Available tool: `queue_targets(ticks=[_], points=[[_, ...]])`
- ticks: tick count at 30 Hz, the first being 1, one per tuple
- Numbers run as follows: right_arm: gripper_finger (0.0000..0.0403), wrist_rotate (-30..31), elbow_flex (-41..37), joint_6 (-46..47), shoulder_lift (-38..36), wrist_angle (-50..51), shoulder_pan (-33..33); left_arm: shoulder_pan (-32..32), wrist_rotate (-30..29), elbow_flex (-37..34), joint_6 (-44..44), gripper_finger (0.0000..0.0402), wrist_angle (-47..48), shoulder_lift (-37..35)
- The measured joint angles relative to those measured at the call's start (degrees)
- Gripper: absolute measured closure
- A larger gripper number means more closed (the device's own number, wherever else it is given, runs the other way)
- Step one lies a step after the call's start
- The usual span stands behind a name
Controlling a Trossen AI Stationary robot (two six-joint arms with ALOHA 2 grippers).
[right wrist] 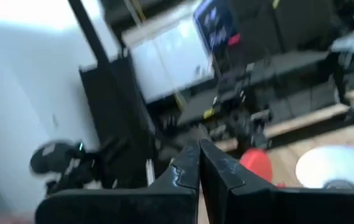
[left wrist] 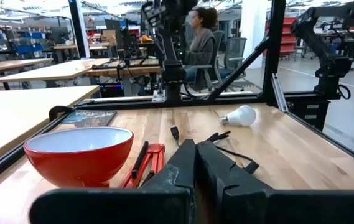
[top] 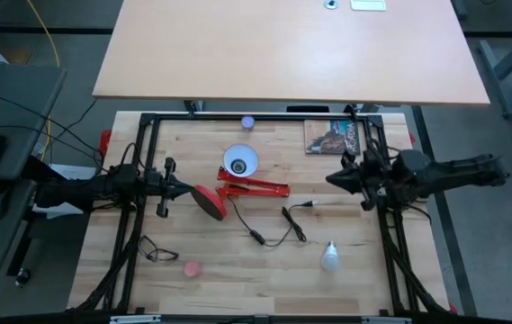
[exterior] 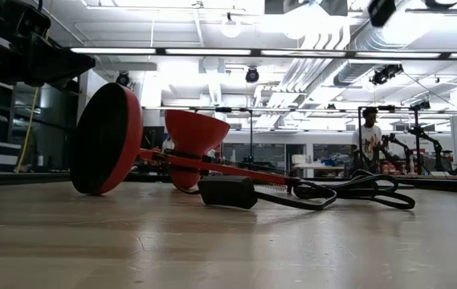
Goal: Screw lightbulb
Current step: Insert the lightbulb into the desk lamp
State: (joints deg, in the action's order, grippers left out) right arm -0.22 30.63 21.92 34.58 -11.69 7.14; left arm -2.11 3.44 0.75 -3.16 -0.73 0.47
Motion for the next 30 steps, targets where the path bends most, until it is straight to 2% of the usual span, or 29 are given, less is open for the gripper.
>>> queue_targets(ticks=[3,6,8,11,16,18,20,24,26,28,30], points=[[0.0402,-1.0,5.5,-5.3,3.3,7.3,0.0,0.0,0.0,0.0,0.0,0.0401,0.0,0.0],[0.0402,-0.7,8.4,-12.2,6.2,8.3,0.0,0.0,0.0,0.0,0.0,0.0401,0.0,0.0],[0.0402,0.1,9.7,-12.9,7.6,8.0,0.0,0.0,0.0,0.0,0.0,0.0401,0.0,0.0],[0.0402,0.8,11.4,-8.7,9.5,8.0,0.0,0.0,0.0,0.0,0.0,0.0401,0.0,0.0],[0.0402,1.1,13.8,5.3,11.9,7.8,0.0,0.0,-0.7,0.0,-2.1,0.0401,-2.3,0.0],[0.0402,2.0,15.4,9.2,12.7,7.5,0.0,0.1,-0.7,0.0,3.1,0.0401,-4.8,0.0],[0.0402,4.5,17.2,12.3,13.7,7.6,0.0,0.4,-0.9,0.0,14.0,0.0401,-9.5,0.1],[0.0402,10.8,21.4,16.8,15.6,7.5,-0.3,0.3,-6.0,0.0,29.0,0.0401,-27.7,0.8],[0.0402,12.7,23.4,17.0,16.8,7.5,-0.9,0.2,-7.2,1.0,33.6,0.0401,-36.5,2.1],[0.0402,14.6,25.5,19.0,18.3,8.2,-2.0,0.2,-6.7,4.1,35.7,0.0401,-37.7,4.2],[0.0398,13.6,28.0,23.5,20.0,13.0,-4.1,0.2,-4.9,9.4,35.9,0.0397,-32.9,7.4]])
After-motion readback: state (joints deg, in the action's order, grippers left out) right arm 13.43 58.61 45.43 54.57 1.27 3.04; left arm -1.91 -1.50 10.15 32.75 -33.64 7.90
